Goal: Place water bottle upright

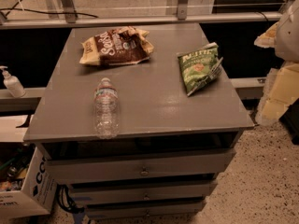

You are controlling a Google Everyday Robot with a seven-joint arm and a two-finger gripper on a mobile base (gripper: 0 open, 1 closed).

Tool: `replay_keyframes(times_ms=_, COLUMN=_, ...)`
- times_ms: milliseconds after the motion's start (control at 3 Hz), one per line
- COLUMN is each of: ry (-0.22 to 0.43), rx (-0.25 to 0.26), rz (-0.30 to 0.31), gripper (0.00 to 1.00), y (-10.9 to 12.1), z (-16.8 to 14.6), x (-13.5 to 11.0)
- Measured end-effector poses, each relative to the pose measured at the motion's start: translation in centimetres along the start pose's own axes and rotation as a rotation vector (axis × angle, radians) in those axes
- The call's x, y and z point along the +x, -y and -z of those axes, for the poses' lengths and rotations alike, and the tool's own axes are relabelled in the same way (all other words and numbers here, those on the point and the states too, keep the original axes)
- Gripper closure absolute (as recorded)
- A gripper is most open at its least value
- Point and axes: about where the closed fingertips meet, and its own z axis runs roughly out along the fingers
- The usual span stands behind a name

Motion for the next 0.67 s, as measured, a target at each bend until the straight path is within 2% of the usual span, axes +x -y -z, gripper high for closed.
replay_keyframes(times_ms=667, ry=0.019, rx=0.008, rz=0.024, gripper=0.0, y=-0.02, z=0.0, x=-0.3)
